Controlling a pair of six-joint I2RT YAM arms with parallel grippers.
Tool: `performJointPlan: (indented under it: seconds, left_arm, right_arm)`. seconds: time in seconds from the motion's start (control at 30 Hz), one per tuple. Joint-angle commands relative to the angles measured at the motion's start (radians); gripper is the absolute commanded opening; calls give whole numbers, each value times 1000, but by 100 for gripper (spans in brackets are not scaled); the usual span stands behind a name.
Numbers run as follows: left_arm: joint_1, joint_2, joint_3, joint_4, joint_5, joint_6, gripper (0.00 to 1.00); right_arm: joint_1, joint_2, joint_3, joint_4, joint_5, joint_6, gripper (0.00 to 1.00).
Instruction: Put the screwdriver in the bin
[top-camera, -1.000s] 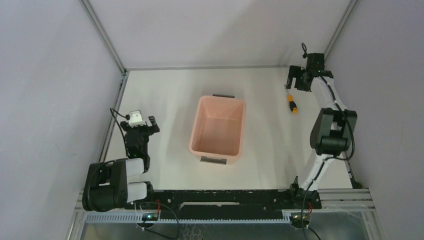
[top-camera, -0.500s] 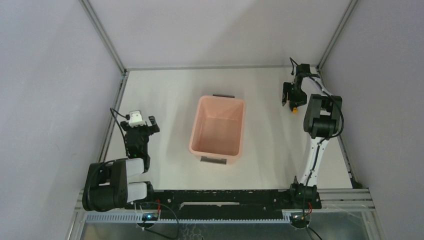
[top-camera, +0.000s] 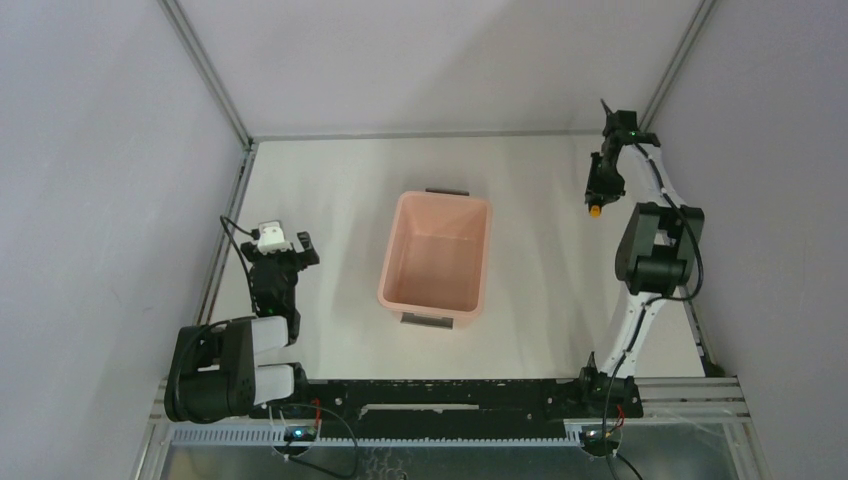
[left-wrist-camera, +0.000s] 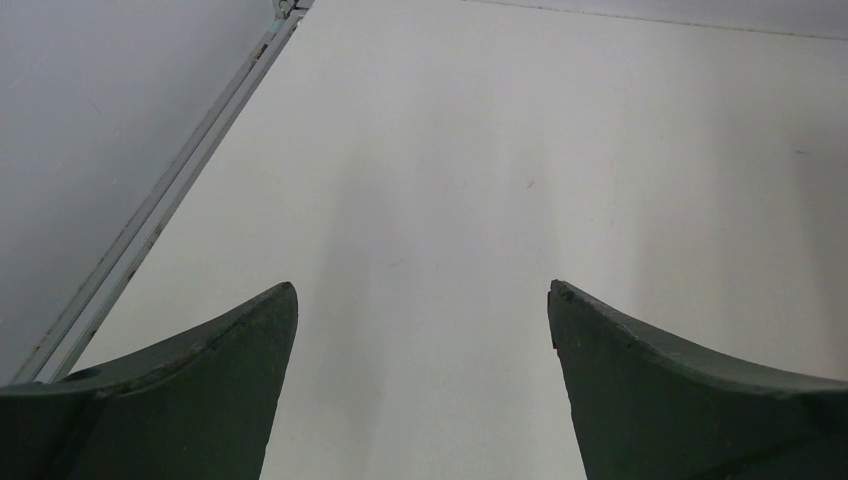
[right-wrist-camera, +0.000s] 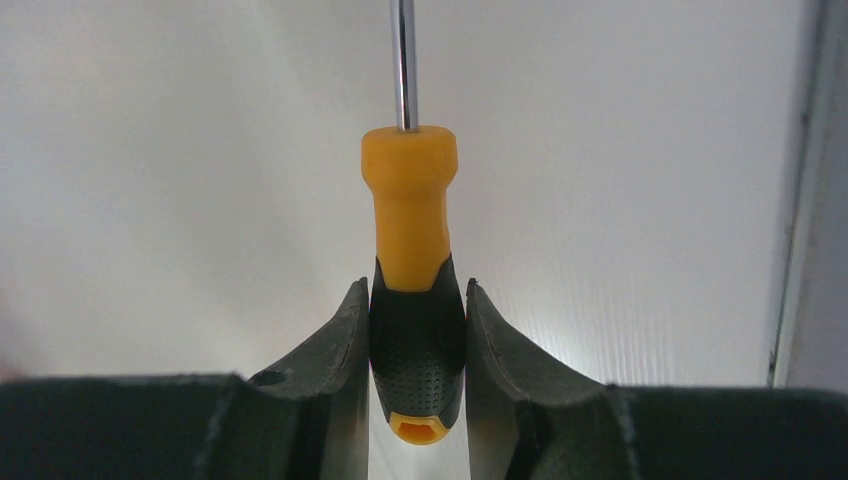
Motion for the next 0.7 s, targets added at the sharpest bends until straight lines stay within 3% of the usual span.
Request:
performJointPlan:
  seconds: [0.0, 0.17, 0.4, 0.67]
  left_arm:
    - [-6, -6, 39, 28, -6, 1, 100]
    - [-6, -7, 39, 28, -5, 2, 100]
    - [-6, -6, 39, 28, -6, 1, 100]
    - [-6, -6, 39, 28, -6, 1, 100]
  right_arm:
    - [4, -208, 54, -121, -14, 97, 0]
    - [67, -370, 37, -205, -7, 213, 0]
    - [333, -545, 31, -282, 94, 400, 0]
    - [743, -476, 224, -361, 309, 535, 0]
